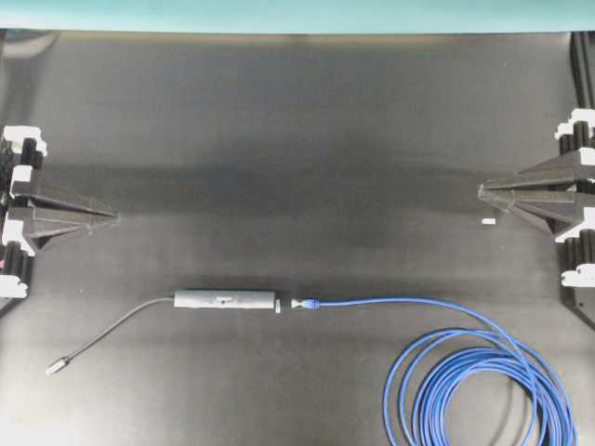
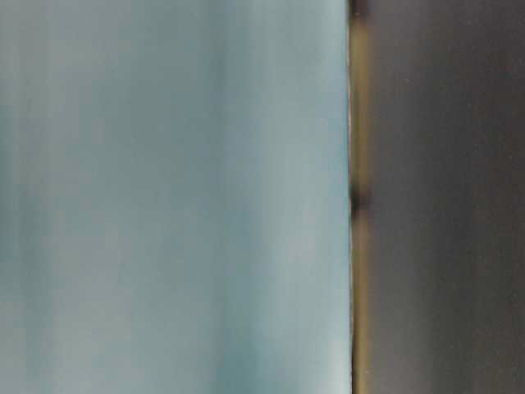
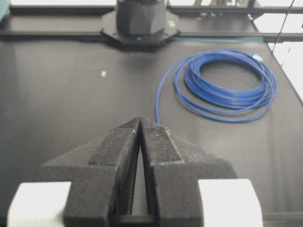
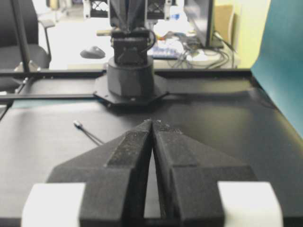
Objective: Insert the LAN cable into the hub.
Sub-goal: 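Move left gripper to the grey hub and right gripper to the blue cable plug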
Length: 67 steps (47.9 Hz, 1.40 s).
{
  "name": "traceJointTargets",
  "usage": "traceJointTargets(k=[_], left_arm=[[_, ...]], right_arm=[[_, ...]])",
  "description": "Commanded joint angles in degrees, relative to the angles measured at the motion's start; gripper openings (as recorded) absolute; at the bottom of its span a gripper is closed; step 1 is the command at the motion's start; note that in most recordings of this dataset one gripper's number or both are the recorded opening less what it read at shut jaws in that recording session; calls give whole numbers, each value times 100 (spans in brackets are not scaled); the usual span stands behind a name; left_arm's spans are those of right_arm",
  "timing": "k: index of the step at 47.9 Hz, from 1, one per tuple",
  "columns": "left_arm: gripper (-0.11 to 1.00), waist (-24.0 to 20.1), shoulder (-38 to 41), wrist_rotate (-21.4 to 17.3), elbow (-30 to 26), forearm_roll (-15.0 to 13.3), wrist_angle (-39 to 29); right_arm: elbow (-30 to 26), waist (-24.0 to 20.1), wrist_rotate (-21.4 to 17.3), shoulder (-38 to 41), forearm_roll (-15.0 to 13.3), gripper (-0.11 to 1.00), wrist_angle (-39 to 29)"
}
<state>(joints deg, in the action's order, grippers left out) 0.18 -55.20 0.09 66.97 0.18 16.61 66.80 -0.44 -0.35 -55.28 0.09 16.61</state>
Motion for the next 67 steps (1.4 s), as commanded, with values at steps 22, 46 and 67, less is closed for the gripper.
traceJointTargets(k=[22,46,67], left_arm=[[0,237,694,677,-35,246,88],[13,272,1468,765,97,246,483],[62,510,2962,791,501,237,2452]], right_arm=[[-615,-229,-360,1635,176,0,-1063],[-826,-580,-809,3454,185,33,-264],[-1178,-615,-905,4087,202,80,-308]])
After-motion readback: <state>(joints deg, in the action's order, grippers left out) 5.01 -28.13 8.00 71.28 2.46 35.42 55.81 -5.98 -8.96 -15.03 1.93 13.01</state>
